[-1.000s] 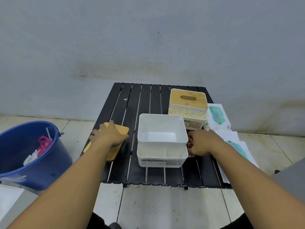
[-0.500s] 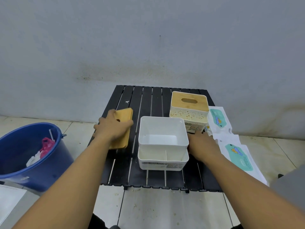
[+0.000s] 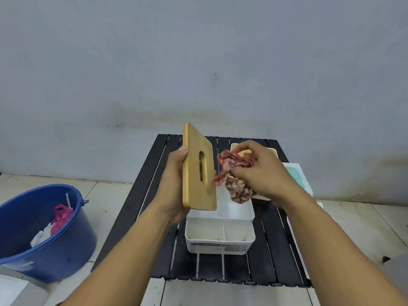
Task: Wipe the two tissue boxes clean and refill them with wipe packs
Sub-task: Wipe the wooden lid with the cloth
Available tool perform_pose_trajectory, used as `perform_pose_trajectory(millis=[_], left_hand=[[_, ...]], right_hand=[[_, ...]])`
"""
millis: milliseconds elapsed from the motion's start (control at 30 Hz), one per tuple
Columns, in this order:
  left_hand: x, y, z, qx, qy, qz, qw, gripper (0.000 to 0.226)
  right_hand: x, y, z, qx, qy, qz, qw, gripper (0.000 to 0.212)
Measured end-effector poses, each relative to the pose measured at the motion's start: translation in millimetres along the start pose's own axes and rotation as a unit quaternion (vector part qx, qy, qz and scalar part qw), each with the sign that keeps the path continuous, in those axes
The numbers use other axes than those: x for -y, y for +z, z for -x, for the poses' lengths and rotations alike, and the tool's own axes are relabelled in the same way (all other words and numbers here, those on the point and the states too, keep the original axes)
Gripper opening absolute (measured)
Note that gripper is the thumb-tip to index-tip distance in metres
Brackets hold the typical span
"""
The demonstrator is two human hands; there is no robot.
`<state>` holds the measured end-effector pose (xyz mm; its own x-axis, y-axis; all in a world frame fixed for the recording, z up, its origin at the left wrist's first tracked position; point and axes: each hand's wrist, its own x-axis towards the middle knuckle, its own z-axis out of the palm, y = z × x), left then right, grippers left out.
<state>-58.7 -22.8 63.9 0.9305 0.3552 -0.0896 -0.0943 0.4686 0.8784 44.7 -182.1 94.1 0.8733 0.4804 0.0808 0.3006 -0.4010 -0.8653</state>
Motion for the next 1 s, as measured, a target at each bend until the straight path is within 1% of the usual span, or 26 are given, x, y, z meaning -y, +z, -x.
perform_pose_trajectory(millis=[33, 67, 133, 200, 233, 267, 333, 367, 400, 500, 567, 633, 700, 767, 833, 867, 933, 1000], left_hand=[[3, 7, 3, 0.008, -0.007, -0.005, 1.0, 0.065], [8, 11, 4, 0.015, -0.014, -0.011, 1.0, 0.068], [18, 15, 4, 0.023, -0.018, -0.019, 0.999, 0.079], [23, 17, 4, 0.021, -0.008, -0.023, 0.999, 0.08], [24, 19, 4, 0.019, -0.002, -0.018, 1.0, 0.076], [25, 19, 5, 0.016, 0.002, -0.006, 1.0, 0.071], [24, 20, 6, 0.016, -0.002, 0.034, 0.999, 0.061], [23, 19, 6, 0.017, -0.007, 0.056, 0.998, 0.06], [23, 17, 6, 0.015, -0.01, 0.071, 0.997, 0.06], [26, 18, 9, 0.019, -0.012, 0.063, 0.998, 0.055], [29, 23, 12, 0.016, -0.016, 0.043, 0.999, 0.054], [34, 27, 11, 0.018, -0.023, 0.023, 0.999, 0.054], [40, 31, 11, 0.014, -0.033, 0.011, 0.999, 0.054], [42, 34, 11, 0.023, -0.043, 0.02, 0.999, 0.046], [38, 34, 13, 0.038, -0.041, 0.05, 0.997, 0.044], [35, 33, 13, 0.044, -0.031, 0.07, 0.996, 0.045], [29, 30, 15, 0.052, -0.01, 0.088, 0.995, 0.048], [28, 29, 18, 0.048, -0.009, 0.066, 0.997, 0.055]], right_hand=[[2, 7, 0, 0.003, 0.009, -0.008, 1.0, 0.035], [0, 12, 0, -0.012, 0.019, -0.01, 1.0, 0.036], [-9, 22, -1, -0.08, 0.036, -0.029, 0.996, 0.03], [-19, 29, 0, -0.147, 0.03, -0.069, 0.986, 0.021], [-22, 32, 2, -0.154, 0.009, -0.066, 0.986, 0.018], [-24, 36, 5, -0.136, -0.027, -0.046, 0.989, 0.021], [-28, 44, 11, -0.075, -0.094, 0.013, 0.993, 0.041], [-30, 48, 13, -0.061, -0.11, 0.043, 0.991, 0.047], [-31, 51, 13, -0.067, -0.113, 0.057, 0.99, 0.047], [-36, 52, 3, -0.15, -0.088, 0.06, 0.983, 0.029], [-32, 48, -3, -0.169, -0.057, 0.055, 0.982, 0.018], [-25, 43, -6, -0.178, -0.053, 0.031, 0.982, 0.018], [-10, 39, 1, -0.187, -0.082, -0.005, 0.979, 0.019], [7, 40, 12, -0.183, -0.139, -0.049, 0.972, 0.013], [18, 44, 21, -0.176, -0.179, -0.054, 0.967, 0.01], [17, 45, 21, -0.177, -0.183, -0.045, 0.966, 0.009], [7, 44, 15, -0.197, -0.147, -0.034, 0.969, 0.01], [-7, 39, 5, -0.216, -0.089, -0.033, 0.972, 0.012]])
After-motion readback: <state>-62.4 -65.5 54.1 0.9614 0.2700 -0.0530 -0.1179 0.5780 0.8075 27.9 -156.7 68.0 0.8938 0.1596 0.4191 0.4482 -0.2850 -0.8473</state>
